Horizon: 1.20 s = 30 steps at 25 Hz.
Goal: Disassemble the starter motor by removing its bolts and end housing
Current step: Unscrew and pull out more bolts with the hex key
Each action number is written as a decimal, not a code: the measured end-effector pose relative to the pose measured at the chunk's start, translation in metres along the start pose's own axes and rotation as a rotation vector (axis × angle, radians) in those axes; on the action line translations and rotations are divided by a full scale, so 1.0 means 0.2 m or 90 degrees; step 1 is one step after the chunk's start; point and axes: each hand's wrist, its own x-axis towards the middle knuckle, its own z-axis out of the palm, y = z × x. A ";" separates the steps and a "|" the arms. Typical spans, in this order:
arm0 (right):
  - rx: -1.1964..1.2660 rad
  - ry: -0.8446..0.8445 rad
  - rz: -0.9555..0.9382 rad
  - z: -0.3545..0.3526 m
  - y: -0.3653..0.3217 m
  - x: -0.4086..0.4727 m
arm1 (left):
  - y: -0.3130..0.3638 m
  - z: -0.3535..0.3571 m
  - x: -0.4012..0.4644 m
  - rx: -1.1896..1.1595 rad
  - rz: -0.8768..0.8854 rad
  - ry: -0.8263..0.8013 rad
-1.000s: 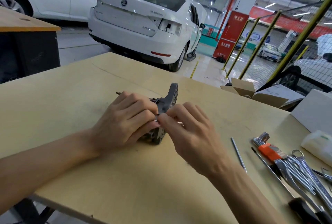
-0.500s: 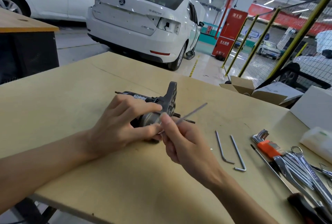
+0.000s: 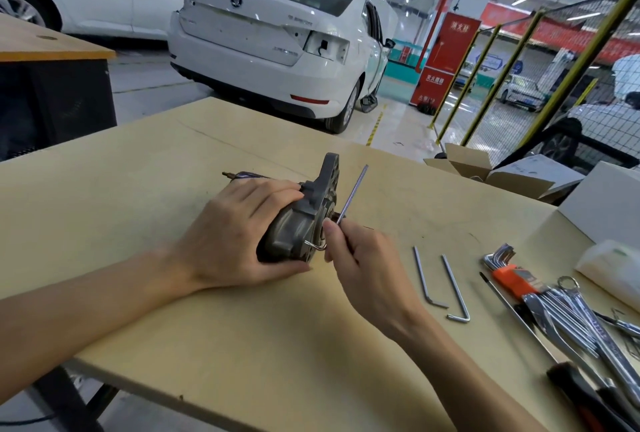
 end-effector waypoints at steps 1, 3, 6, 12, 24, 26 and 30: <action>-0.008 -0.006 -0.006 0.00 0.00 0.00 | 0.00 0.00 0.00 0.007 -0.004 0.007; -0.023 -0.024 -0.025 0.02 0.00 0.00 | 0.00 0.01 0.00 0.016 -0.001 0.026; -0.023 -0.048 -0.045 0.04 -0.01 0.00 | 0.00 0.02 0.00 0.030 0.000 0.048; -0.046 0.053 -0.062 0.07 -0.03 0.00 | -0.01 0.03 0.00 0.036 -0.001 0.050; -0.076 0.102 -0.067 0.08 -0.04 -0.02 | -0.02 0.03 0.00 0.033 0.004 0.036; -0.067 0.111 -0.054 0.07 -0.04 -0.01 | -0.01 0.03 0.00 0.035 0.002 0.037; -0.039 0.103 -0.048 0.07 -0.02 -0.01 | -0.01 0.03 0.00 0.037 -0.006 0.033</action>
